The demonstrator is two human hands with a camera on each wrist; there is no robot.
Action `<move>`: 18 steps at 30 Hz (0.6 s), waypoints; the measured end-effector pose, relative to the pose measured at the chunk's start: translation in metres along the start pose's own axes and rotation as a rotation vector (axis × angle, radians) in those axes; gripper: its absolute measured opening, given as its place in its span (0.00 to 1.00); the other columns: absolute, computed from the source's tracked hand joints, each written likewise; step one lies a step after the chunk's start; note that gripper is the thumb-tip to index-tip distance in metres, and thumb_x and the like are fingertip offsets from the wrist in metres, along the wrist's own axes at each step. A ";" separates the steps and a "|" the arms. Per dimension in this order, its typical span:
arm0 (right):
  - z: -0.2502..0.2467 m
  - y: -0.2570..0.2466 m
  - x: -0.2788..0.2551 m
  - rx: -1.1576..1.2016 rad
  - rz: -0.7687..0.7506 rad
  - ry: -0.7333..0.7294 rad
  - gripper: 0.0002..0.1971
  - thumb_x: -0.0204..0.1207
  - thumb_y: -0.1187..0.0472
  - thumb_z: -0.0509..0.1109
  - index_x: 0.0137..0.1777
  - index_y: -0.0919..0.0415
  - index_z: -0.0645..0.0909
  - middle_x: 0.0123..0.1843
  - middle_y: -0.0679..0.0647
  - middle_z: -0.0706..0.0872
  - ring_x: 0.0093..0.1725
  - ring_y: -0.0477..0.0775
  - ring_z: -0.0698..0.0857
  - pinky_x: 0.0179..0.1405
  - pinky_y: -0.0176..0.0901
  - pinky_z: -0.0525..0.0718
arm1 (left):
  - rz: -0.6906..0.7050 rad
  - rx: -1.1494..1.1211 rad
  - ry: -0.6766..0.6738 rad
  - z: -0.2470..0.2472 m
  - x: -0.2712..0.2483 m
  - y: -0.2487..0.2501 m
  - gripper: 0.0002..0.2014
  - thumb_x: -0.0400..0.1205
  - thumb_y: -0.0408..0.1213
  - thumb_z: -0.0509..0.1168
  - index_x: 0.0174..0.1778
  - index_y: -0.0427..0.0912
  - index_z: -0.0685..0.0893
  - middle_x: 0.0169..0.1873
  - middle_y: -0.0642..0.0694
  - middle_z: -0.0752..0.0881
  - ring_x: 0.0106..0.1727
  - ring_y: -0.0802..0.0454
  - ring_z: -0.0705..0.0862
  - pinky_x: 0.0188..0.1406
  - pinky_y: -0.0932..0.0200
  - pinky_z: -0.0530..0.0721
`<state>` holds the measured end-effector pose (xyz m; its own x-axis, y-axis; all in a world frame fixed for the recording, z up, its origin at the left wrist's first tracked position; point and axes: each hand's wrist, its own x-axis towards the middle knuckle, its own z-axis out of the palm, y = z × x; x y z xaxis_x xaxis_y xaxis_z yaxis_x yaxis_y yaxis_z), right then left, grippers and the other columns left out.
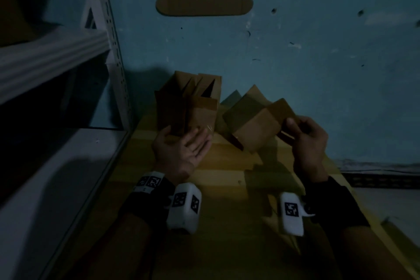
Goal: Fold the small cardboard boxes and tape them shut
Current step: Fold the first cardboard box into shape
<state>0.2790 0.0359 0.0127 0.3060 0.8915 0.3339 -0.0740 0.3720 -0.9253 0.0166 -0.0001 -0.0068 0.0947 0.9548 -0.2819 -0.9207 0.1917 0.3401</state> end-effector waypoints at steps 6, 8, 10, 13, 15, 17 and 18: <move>-0.029 -0.012 -0.019 0.029 0.077 -0.045 0.06 0.85 0.68 0.65 0.47 0.63 0.82 0.45 0.59 0.87 0.45 0.55 0.89 0.44 0.45 0.91 | -0.155 0.138 0.012 0.004 0.001 -0.015 0.39 0.76 0.63 0.62 0.71 0.31 0.76 0.69 0.25 0.77 0.73 0.30 0.74 0.73 0.36 0.71; -0.035 -0.012 -0.021 0.027 0.112 -0.079 0.07 0.86 0.68 0.64 0.46 0.62 0.81 0.46 0.60 0.85 0.48 0.57 0.87 0.46 0.49 0.89 | -0.189 0.201 0.014 0.005 0.000 -0.019 0.41 0.75 0.63 0.64 0.73 0.30 0.75 0.70 0.24 0.75 0.73 0.29 0.73 0.71 0.36 0.71; -0.037 -0.011 -0.022 0.029 0.153 -0.101 0.08 0.86 0.67 0.63 0.46 0.62 0.81 0.48 0.62 0.83 0.49 0.58 0.85 0.49 0.52 0.85 | -0.213 0.272 0.013 0.006 -0.001 -0.022 0.42 0.74 0.64 0.66 0.72 0.30 0.74 0.72 0.24 0.73 0.74 0.30 0.72 0.73 0.36 0.69; -0.038 -0.010 -0.020 0.034 0.191 -0.124 0.10 0.87 0.67 0.62 0.44 0.59 0.79 0.46 0.59 0.82 0.48 0.56 0.84 0.48 0.50 0.84 | -0.185 0.400 0.017 0.008 -0.001 -0.027 0.45 0.68 0.63 0.72 0.71 0.31 0.74 0.73 0.26 0.74 0.74 0.30 0.73 0.75 0.35 0.68; -0.037 -0.008 -0.018 0.021 0.197 -0.151 0.11 0.88 0.67 0.61 0.42 0.58 0.77 0.46 0.60 0.78 0.49 0.58 0.80 0.47 0.48 0.83 | -0.112 0.489 0.055 0.009 -0.001 -0.029 0.53 0.61 0.61 0.77 0.79 0.36 0.69 0.73 0.29 0.75 0.71 0.30 0.76 0.70 0.36 0.75; -0.034 -0.007 -0.017 0.013 0.204 -0.187 0.10 0.88 0.67 0.60 0.44 0.59 0.76 0.48 0.61 0.75 0.52 0.59 0.77 0.49 0.49 0.82 | -0.078 0.539 0.077 0.012 -0.002 -0.027 0.56 0.59 0.59 0.79 0.81 0.40 0.66 0.73 0.31 0.75 0.70 0.32 0.77 0.62 0.41 0.80; -0.033 -0.007 -0.017 0.014 0.206 -0.203 0.09 0.88 0.66 0.60 0.46 0.60 0.76 0.50 0.61 0.75 0.53 0.59 0.77 0.50 0.50 0.81 | -0.089 0.563 0.075 0.013 -0.003 -0.025 0.55 0.60 0.59 0.79 0.81 0.40 0.66 0.74 0.32 0.75 0.70 0.33 0.77 0.59 0.44 0.80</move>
<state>0.3053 0.0098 0.0077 0.0865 0.9817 0.1696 -0.1288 0.1798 -0.9752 0.0443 -0.0046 -0.0034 0.1163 0.9147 -0.3870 -0.5645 0.3815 0.7320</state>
